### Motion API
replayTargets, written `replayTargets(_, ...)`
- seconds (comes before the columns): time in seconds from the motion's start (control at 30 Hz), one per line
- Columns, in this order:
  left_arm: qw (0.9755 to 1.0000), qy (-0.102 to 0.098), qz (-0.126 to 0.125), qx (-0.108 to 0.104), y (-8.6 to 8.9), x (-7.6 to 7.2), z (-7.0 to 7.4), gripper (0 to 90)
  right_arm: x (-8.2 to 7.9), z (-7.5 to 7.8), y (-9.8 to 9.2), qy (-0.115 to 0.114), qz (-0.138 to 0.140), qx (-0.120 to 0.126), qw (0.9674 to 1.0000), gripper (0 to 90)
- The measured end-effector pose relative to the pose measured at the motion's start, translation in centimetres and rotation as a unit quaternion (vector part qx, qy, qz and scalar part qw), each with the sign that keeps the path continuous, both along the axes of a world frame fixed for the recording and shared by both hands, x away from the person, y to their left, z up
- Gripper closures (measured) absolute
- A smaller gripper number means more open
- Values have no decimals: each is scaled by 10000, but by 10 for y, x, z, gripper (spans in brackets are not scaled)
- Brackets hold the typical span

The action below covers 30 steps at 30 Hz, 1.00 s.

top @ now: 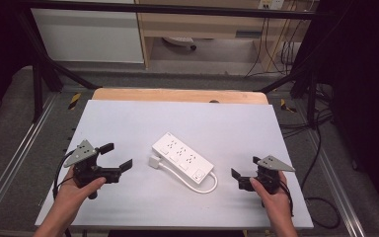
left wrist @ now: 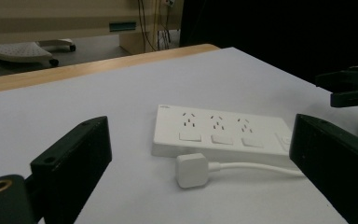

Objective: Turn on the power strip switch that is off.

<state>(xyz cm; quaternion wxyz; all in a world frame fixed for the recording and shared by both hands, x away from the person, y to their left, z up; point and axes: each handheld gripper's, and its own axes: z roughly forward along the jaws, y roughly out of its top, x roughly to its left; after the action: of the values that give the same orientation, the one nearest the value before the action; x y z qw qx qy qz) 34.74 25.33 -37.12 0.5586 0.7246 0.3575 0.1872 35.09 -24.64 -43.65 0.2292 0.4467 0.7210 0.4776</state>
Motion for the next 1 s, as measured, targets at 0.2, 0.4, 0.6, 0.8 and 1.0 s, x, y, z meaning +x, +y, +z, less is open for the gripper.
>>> replayTargets(0.2, 10000, 5, -41, 37, -8, 6, 0, 57, 0, 0, -1, -15, -10, 28, 10000, 27)
replayTargets(0.4, 10000, 9, -49, 68, -15, 12, 0, 58, 0, 1, -1, -24, -3, 39, 10000, 27)
replayTargets(0.6, 10000, 23, -14, 84, -24, 17, -3, 61, 0, 1, -2, -45, 4, 41, 10000, 27)
replayTargets(0.8, 9999, 15, -91, 138, -33, 21, -3, 63, 1, 1, -2, -70, 26, 42, 10000, 28)
replayTargets(1.0, 9997, 37, -132, 184, -41, 24, -6, 64, 2, 1, -2, -65, 44, 28, 10000, 29)
